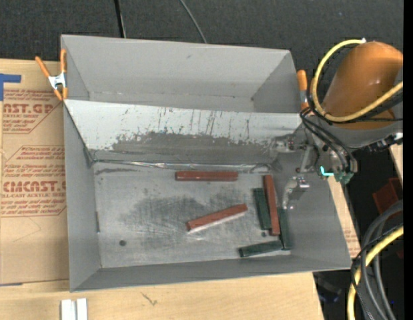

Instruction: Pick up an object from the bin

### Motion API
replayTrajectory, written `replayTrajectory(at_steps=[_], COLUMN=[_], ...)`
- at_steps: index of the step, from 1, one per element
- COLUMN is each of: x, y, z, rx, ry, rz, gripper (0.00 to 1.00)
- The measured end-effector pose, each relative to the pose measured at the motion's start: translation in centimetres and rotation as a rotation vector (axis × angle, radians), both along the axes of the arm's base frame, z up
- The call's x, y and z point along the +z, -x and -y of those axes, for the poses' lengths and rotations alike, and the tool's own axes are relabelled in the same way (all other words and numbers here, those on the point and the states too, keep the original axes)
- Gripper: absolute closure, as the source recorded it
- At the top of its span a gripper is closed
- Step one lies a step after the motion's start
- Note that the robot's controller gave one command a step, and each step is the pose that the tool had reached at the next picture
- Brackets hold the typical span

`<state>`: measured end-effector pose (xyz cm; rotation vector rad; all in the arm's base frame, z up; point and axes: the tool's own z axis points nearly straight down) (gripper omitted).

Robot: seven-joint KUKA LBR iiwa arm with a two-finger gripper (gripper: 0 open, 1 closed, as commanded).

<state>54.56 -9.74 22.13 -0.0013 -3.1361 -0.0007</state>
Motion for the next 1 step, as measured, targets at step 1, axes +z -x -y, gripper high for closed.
replayTrajectory(at_steps=[1], x=[0.41], y=[-0.17], z=[-0.04], rx=[0.001], ry=[0.001], rz=[0.008], gripper=[0.0])
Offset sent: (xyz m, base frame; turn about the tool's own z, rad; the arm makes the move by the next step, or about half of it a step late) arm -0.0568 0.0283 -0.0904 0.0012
